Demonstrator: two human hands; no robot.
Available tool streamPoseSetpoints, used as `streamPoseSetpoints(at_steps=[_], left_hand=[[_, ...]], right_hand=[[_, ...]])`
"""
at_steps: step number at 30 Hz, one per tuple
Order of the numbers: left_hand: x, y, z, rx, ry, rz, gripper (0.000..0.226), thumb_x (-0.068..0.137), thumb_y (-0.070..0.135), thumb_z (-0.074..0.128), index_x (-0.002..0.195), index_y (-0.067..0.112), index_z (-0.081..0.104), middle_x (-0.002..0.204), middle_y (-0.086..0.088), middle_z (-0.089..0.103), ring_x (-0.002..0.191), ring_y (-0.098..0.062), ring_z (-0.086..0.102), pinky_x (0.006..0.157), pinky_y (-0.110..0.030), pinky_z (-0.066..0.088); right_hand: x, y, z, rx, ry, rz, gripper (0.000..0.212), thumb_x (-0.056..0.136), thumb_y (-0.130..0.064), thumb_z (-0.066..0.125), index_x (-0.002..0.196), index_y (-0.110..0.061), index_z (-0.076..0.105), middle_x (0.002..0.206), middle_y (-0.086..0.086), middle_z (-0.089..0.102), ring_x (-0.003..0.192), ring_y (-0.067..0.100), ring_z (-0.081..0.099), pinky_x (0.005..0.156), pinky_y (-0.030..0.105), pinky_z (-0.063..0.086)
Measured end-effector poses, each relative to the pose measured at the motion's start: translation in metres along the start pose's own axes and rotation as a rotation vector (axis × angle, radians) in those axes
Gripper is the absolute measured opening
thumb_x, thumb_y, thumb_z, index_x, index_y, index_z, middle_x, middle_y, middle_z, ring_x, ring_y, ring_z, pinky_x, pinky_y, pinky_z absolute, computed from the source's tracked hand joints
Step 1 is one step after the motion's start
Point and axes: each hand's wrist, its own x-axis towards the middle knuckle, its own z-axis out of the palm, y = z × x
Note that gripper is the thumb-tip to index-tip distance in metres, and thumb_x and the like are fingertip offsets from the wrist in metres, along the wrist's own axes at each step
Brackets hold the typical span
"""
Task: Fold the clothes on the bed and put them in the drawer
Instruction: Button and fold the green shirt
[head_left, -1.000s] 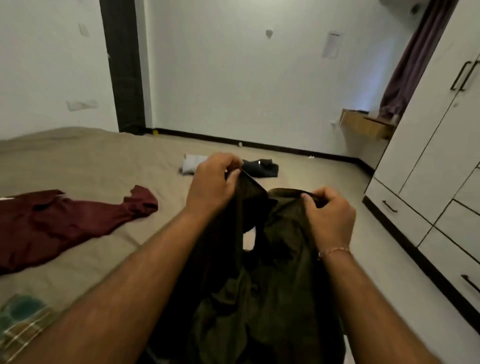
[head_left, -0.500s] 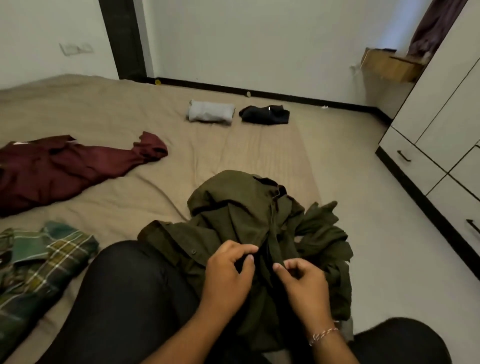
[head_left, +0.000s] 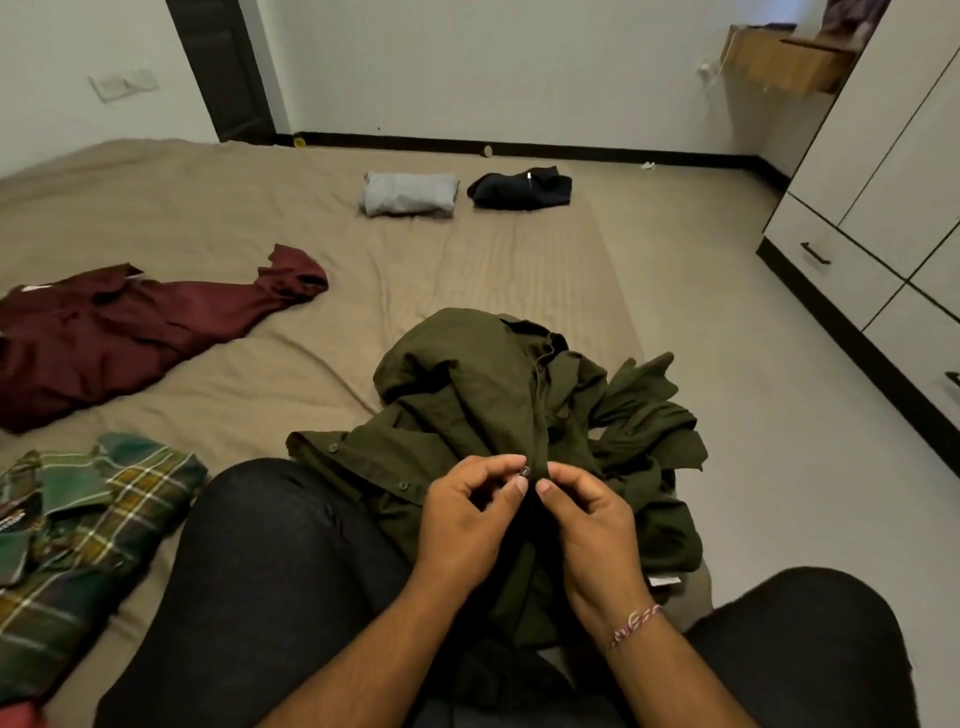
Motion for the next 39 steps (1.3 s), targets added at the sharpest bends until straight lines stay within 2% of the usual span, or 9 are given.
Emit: streamPoseSetpoints(at_steps=[5,10,14,17,19,23,28,34,39], left_hand=[[-0.001,-0.003,-0.002,-0.008,-0.011,0.021,0.016,0.091,0.007,0.076,0.102,0.018,0.081,0.099,0.003,0.076,0.098,-0.016,0.073,0.088,-0.03,0.058],[0.001,-0.002,0.001,-0.083,0.017,-0.108,0.006,0.088,0.009,0.08,0.089,0.014,0.08,0.087,-0.002,0.078,0.085,-0.019,0.075,0.079,-0.034,0.061],[0.002,0.0,0.0,-0.08,0.009,-0.121,0.006,0.088,0.008,0.079,0.083,0.009,0.078,0.08,-0.004,0.077,0.076,-0.015,0.073,0.071,-0.028,0.059],[0.001,0.001,0.0,-0.045,0.06,-0.131,0.008,0.088,0.008,0.08,0.081,0.011,0.077,0.078,-0.003,0.076,0.074,-0.016,0.072,0.069,-0.031,0.06],[0.001,-0.002,-0.001,0.032,0.117,-0.104,0.01,0.087,0.011,0.081,0.08,0.016,0.077,0.079,0.0,0.075,0.076,-0.015,0.071,0.071,-0.034,0.06],[0.002,-0.002,-0.003,0.142,0.113,0.024,0.013,0.086,0.011,0.081,0.078,0.02,0.076,0.082,0.007,0.071,0.081,-0.014,0.07,0.069,-0.027,0.058],[0.0,-0.001,-0.001,0.225,0.084,0.108,0.011,0.084,0.013,0.082,0.078,0.019,0.075,0.082,0.01,0.069,0.081,-0.015,0.068,0.066,-0.019,0.053],[0.002,-0.003,-0.003,0.22,0.049,0.069,0.011,0.086,0.014,0.079,0.079,0.02,0.074,0.083,0.008,0.069,0.078,-0.015,0.067,0.065,-0.021,0.055],[0.008,-0.008,-0.006,0.173,-0.01,-0.018,0.011,0.092,0.015,0.074,0.083,0.022,0.074,0.083,0.006,0.071,0.081,-0.011,0.068,0.072,-0.025,0.056]], right_hand=[[-0.004,-0.002,0.0,0.065,-0.06,-0.007,0.02,0.09,0.006,0.068,0.108,0.0,0.074,0.105,0.019,0.077,0.101,0.03,0.075,0.088,0.035,0.06],[-0.001,0.0,0.0,0.091,-0.053,0.016,0.019,0.086,0.006,0.074,0.102,-0.004,0.075,0.098,0.02,0.075,0.095,0.03,0.072,0.091,0.038,0.059],[0.001,0.002,0.001,0.092,-0.06,0.013,0.019,0.082,0.0,0.078,0.1,-0.005,0.075,0.097,0.016,0.074,0.096,0.03,0.07,0.094,0.041,0.058],[0.0,0.003,0.002,0.111,-0.061,0.013,0.019,0.076,-0.009,0.082,0.094,-0.01,0.077,0.095,0.016,0.074,0.094,0.028,0.071,0.084,0.033,0.06],[0.0,0.002,0.0,0.063,-0.03,-0.017,0.014,0.081,-0.005,0.08,0.091,-0.014,0.078,0.093,0.012,0.074,0.091,0.024,0.071,0.08,0.03,0.059],[0.001,0.003,0.0,-0.033,-0.007,-0.079,0.015,0.085,-0.002,0.079,0.092,-0.015,0.078,0.097,0.013,0.075,0.093,0.025,0.071,0.087,0.039,0.059],[-0.002,0.002,0.002,-0.04,-0.017,-0.094,0.016,0.085,0.0,0.078,0.094,-0.013,0.078,0.093,0.007,0.077,0.092,0.022,0.073,0.079,0.026,0.059],[0.0,0.001,0.001,-0.112,-0.029,-0.096,0.017,0.091,0.0,0.072,0.101,-0.012,0.078,0.1,0.006,0.078,0.1,0.022,0.074,0.089,0.034,0.059],[0.007,-0.002,-0.002,-0.267,-0.1,-0.181,0.026,0.097,0.003,0.064,0.102,-0.017,0.078,0.102,-0.003,0.079,0.102,0.013,0.073,0.093,0.028,0.058]])
